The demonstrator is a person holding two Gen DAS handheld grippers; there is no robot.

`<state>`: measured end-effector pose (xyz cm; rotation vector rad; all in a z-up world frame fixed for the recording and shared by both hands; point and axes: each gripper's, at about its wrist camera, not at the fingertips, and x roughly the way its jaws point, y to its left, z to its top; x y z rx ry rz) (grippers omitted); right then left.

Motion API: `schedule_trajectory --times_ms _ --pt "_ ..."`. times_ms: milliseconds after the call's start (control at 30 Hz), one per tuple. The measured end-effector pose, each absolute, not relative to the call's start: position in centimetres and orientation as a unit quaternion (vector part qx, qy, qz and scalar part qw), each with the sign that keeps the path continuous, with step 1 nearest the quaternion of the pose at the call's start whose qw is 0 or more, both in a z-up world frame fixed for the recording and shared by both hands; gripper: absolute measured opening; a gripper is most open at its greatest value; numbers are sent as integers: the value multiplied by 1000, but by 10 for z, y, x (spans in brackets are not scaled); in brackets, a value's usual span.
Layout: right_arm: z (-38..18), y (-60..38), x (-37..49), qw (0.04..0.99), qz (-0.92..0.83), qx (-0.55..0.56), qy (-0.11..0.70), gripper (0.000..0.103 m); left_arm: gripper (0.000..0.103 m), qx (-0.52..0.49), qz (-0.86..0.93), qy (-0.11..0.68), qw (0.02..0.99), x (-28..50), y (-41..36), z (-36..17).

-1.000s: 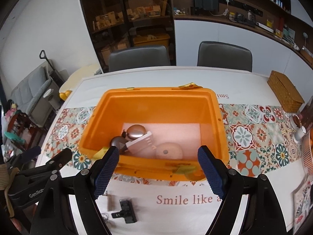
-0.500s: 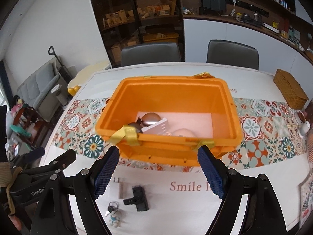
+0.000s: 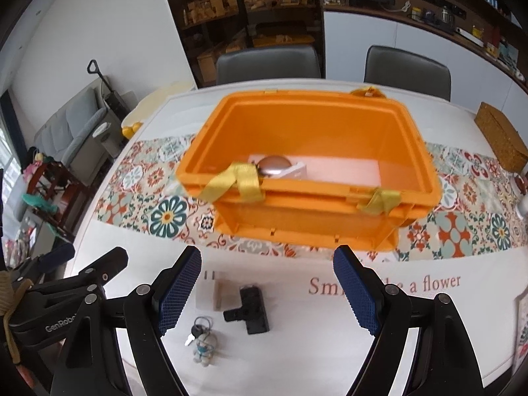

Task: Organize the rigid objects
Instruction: 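Raise both open tools out of the crate toward the remaining items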

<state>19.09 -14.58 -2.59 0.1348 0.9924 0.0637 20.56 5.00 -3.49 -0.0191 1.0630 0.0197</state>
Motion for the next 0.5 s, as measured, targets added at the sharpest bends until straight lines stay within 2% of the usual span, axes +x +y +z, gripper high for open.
schedule_trajectory --times_ms 500 --pt "-70 -125 191 844 38 62 531 82 101 -6 21 547 837 201 68 -73"
